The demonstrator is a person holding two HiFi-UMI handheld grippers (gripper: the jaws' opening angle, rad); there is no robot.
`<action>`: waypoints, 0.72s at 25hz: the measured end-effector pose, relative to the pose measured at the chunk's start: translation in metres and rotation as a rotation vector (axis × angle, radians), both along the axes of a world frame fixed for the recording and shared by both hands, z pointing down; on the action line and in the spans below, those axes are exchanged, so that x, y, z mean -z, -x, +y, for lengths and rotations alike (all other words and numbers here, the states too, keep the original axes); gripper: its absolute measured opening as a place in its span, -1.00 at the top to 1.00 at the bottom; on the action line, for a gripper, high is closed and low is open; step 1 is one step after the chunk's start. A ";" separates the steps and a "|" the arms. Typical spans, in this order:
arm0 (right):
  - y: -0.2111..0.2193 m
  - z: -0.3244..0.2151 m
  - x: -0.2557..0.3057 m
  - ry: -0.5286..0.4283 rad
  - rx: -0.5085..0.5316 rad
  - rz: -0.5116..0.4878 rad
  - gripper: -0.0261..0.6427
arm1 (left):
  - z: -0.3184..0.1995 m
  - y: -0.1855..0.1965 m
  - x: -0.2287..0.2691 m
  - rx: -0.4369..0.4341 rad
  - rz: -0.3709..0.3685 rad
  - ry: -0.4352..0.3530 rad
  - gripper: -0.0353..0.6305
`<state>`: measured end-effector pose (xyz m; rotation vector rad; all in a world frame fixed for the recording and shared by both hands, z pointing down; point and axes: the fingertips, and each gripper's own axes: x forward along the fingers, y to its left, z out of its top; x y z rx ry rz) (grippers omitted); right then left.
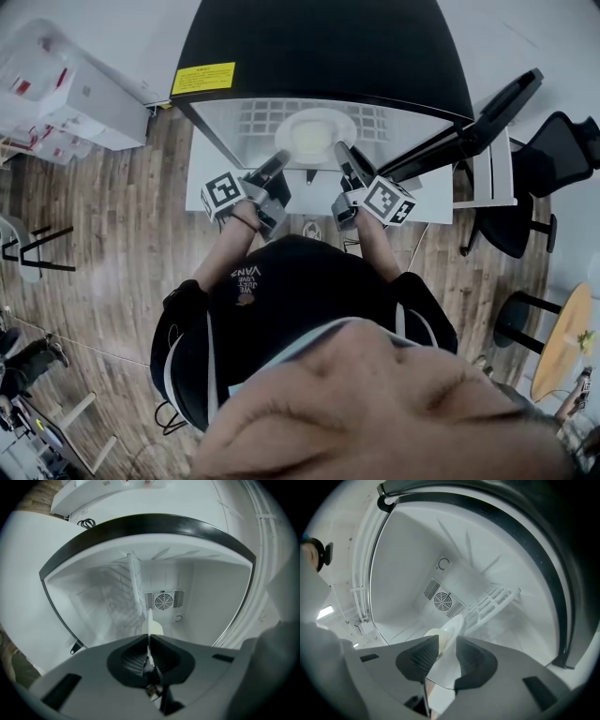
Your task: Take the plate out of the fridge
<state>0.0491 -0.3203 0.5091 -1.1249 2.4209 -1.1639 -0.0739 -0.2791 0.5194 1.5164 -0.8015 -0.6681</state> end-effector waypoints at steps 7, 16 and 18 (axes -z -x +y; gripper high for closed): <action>-0.003 0.007 0.002 -0.002 -0.010 0.016 0.56 | 0.004 -0.001 0.000 -0.011 0.001 -0.005 0.80; -0.003 0.019 0.007 -0.020 -0.023 0.020 0.56 | 0.014 -0.003 0.008 -0.030 0.011 -0.039 0.80; -0.003 0.022 0.008 -0.025 -0.025 0.019 0.56 | 0.018 -0.001 0.008 -0.032 0.007 -0.035 0.80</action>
